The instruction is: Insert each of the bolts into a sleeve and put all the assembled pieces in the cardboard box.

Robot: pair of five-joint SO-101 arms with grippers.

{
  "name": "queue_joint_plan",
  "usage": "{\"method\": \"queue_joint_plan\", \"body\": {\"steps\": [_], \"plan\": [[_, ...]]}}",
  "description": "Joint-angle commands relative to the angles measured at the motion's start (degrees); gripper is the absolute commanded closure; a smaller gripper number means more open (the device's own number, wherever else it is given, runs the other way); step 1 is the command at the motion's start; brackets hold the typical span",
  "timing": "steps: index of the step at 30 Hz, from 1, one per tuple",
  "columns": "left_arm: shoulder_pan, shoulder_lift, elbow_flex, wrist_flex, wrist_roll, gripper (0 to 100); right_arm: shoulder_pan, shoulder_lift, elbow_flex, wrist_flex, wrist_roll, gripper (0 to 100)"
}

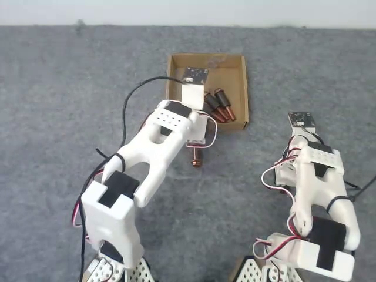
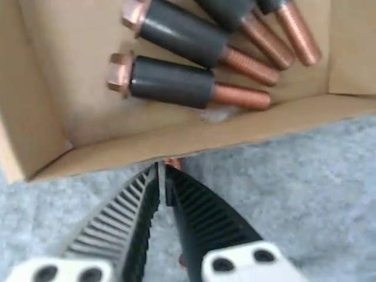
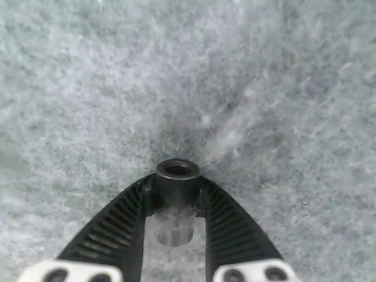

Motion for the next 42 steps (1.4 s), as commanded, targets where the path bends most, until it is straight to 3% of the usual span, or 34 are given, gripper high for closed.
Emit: {"method": "queue_joint_plan", "body": {"steps": [1,9,24,31,42], "plan": [[1.23,-0.26,-2.51,-1.14,0.35,99,0.48,0.13,-1.93,-0.04,-0.35,99.2],[0.88,1.76,-2.68,-3.52,0.53,99,0.48,0.13,-1.93,-0.04,-0.35,99.2],[-2.02,6.86,-10.24,0.88,0.70,98,0.48,0.13,-1.76,-0.04,-0.35,99.2],[-1.85,6.59,-10.24,3.34,0.62,87,0.48,0.13,-1.76,-0.04,-0.35,99.2],[-2.02,7.65,-10.33,5.36,0.62,89,0.48,0.13,-1.76,-0.04,-0.35,99.2]]}}
